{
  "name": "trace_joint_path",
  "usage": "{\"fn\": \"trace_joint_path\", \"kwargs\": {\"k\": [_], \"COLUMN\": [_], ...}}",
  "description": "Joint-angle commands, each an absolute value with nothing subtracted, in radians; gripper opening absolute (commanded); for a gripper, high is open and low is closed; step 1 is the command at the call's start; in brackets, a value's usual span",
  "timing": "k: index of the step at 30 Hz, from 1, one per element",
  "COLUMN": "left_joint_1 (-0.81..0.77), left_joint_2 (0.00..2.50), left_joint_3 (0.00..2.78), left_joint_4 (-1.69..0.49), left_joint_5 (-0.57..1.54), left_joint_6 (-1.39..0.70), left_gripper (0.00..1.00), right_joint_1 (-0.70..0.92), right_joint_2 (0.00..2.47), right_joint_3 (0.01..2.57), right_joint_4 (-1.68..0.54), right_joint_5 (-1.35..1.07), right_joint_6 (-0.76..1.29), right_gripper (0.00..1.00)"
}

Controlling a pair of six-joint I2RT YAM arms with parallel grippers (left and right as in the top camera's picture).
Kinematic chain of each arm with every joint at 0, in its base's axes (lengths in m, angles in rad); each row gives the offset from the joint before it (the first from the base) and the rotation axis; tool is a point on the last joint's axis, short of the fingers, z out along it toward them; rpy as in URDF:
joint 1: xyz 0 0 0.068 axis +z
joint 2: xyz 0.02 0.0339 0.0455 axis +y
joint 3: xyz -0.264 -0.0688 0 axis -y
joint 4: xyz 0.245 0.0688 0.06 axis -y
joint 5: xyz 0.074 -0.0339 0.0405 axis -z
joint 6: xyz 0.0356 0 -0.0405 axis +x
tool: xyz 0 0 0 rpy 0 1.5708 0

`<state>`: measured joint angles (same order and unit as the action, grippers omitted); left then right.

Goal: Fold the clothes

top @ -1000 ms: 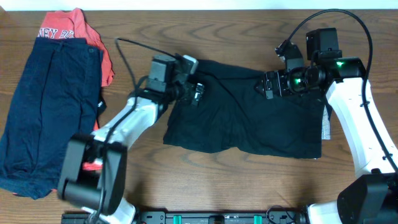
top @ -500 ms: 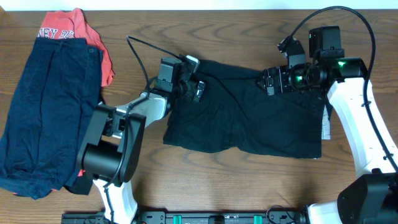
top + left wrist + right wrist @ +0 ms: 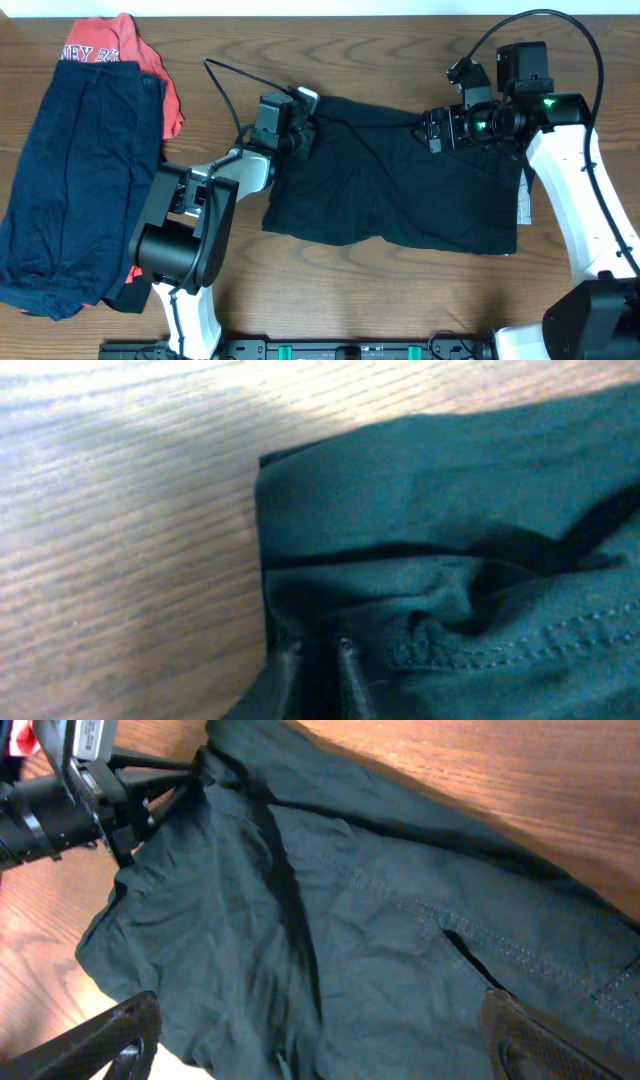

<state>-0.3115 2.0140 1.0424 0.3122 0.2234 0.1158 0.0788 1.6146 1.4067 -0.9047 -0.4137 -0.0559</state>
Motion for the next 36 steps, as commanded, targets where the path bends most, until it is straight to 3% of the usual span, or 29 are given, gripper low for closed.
{"fn": "trace_joint_path", "kwargs": {"k": [1,6,10,13,14,23,29,36], "left_joint_1": [-0.309,-0.309,-0.309,-0.31,-0.31,-0.31,-0.31,-0.31], "left_joint_2": [1.966,1.891,1.877,1.88,1.881,1.882,1.902,1.922], "left_joint_3": [1.061,1.061,1.061,1.061,1.061,1.061,1.061,1.061], "left_joint_4": [0.318,0.313,0.32,0.312,0.31,0.294,0.294,0.294], "left_joint_5": [0.216,0.216,0.216,0.24,0.258,0.299,0.299,0.299], "left_joint_6": [0.103,0.093,0.093,0.097,0.113,0.184,0.188,0.187], "left_gripper": [0.09,0.06,0.1,0.55,0.62,0.61,0.72,0.72], "right_joint_1": [0.07,0.07,0.07,0.07,0.07,0.072,0.072,0.072], "right_joint_2": [1.599,1.599,1.599,1.599,1.599,1.599,1.599,1.599], "right_joint_3": [1.412,1.412,1.412,1.412,1.412,1.412,1.412,1.412], "right_joint_4": [-0.9,-0.897,-0.897,-0.897,-0.896,-0.886,-0.886,-0.886], "right_joint_5": [-0.415,-0.415,-0.415,-0.415,-0.415,-0.416,-0.416,-0.416], "right_joint_6": [-0.065,-0.065,-0.065,-0.065,-0.065,-0.065,-0.065,-0.065], "right_gripper": [0.99,0.99,0.99,0.99,0.99,0.99,0.99,0.99]}}
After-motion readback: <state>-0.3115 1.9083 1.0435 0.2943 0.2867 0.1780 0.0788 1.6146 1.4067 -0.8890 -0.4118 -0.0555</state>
